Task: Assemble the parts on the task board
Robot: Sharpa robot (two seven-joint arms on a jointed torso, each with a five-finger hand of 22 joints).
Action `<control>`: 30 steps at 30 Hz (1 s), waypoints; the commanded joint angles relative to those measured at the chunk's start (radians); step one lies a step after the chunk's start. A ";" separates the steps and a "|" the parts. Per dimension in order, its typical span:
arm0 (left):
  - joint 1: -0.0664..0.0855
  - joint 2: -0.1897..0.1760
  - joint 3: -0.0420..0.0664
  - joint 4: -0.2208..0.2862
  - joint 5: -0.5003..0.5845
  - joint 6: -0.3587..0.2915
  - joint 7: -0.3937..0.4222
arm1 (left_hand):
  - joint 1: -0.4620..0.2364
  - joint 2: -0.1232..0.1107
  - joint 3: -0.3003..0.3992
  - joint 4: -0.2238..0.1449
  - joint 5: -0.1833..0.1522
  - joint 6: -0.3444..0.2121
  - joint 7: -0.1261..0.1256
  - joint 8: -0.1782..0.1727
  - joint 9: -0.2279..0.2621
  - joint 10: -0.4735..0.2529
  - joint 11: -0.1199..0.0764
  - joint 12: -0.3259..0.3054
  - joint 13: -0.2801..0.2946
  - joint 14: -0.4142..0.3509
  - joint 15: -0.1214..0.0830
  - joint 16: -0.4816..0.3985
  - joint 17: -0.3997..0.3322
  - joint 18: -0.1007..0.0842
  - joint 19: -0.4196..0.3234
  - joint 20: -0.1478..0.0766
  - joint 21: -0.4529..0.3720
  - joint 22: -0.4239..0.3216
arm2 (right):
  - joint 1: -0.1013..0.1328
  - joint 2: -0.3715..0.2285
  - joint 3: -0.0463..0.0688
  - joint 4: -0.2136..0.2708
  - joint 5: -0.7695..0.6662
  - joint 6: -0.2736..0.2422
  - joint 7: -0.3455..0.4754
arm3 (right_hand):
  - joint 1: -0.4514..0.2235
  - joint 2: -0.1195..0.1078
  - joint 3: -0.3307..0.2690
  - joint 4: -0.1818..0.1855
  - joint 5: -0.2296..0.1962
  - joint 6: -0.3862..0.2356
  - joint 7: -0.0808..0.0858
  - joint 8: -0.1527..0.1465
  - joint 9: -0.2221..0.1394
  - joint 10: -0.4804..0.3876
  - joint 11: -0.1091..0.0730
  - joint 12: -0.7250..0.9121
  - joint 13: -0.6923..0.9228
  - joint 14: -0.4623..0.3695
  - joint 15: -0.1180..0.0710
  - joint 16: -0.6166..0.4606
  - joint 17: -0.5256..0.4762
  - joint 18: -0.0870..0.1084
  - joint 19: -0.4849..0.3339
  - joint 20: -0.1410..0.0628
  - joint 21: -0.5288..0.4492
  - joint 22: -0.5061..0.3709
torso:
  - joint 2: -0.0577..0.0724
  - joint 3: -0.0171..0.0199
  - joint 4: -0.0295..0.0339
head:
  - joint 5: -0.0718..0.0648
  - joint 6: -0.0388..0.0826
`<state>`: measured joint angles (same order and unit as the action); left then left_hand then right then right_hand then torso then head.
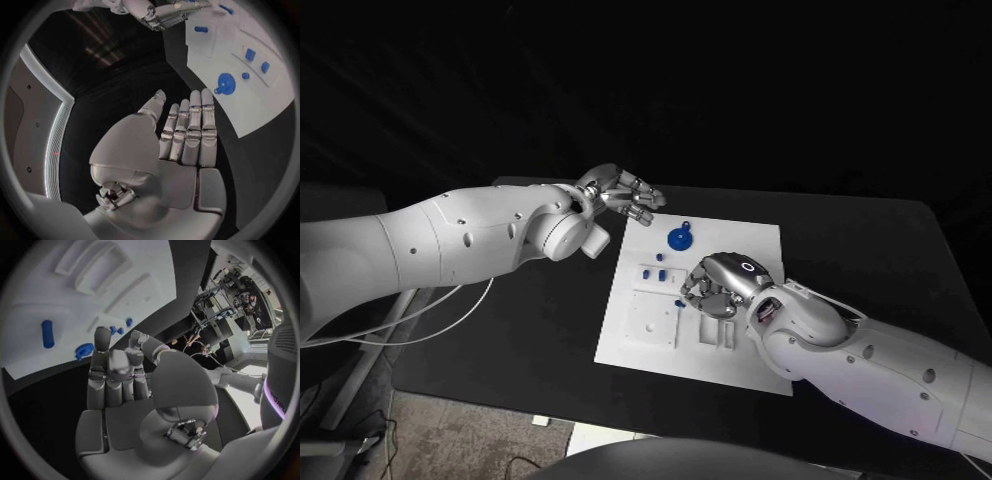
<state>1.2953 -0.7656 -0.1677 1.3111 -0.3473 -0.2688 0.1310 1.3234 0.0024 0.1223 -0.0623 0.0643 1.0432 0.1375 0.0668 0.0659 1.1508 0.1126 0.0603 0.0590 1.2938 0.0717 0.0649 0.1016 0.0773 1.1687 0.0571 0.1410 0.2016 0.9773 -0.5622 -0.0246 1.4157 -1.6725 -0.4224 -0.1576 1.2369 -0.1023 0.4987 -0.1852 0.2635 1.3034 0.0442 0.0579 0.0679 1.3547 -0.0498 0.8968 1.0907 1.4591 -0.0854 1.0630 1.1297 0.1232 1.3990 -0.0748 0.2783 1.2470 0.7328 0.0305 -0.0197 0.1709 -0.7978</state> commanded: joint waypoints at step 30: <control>-0.010 -0.013 -0.022 0.055 0.039 -0.018 -0.057 | 0.016 -0.007 -0.083 0.037 -0.016 -0.007 0.000 -0.002 0.000 0.011 -0.003 -0.001 0.000 0.028 -0.002 -0.001 -0.019 0.001 0.042 -0.006 -0.022 -0.035 | 0.011 0.036 0.052 -0.076 0.003 0.133 -0.124 | 0.003 -0.031 -0.315 0.122 -0.120 -0.165 0.031 0.003 -0.005 -0.063 0.029 -0.053 -0.065 -0.018 0.002 -0.052 -0.027 -0.051 0.016 -0.023 -0.071 -0.071 | 0.000 -0.0003 -0.0005 | -0.042 0.054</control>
<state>1.2849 -0.7781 -0.1906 1.3626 -0.3160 -0.2778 0.0691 1.3324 -0.0034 0.0366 -0.0193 0.0546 1.0323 0.1409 0.0668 0.0660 1.1542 0.1092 0.0603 0.0590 1.3187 0.0680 0.0649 0.0806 0.0764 1.2079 0.0500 0.1210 0.1673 0.9882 -0.5308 0.0299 1.3337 -1.5672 -0.3482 -0.2327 1.2255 -0.1339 0.2009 -0.0756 0.1498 1.1453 0.0774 0.0578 0.0636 1.2987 -0.0197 0.8387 1.0286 1.4486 -0.0822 1.0163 1.1013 0.0915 1.4102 -0.0968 0.2106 1.1805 0.7330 0.0303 -0.0199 0.1281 -0.7411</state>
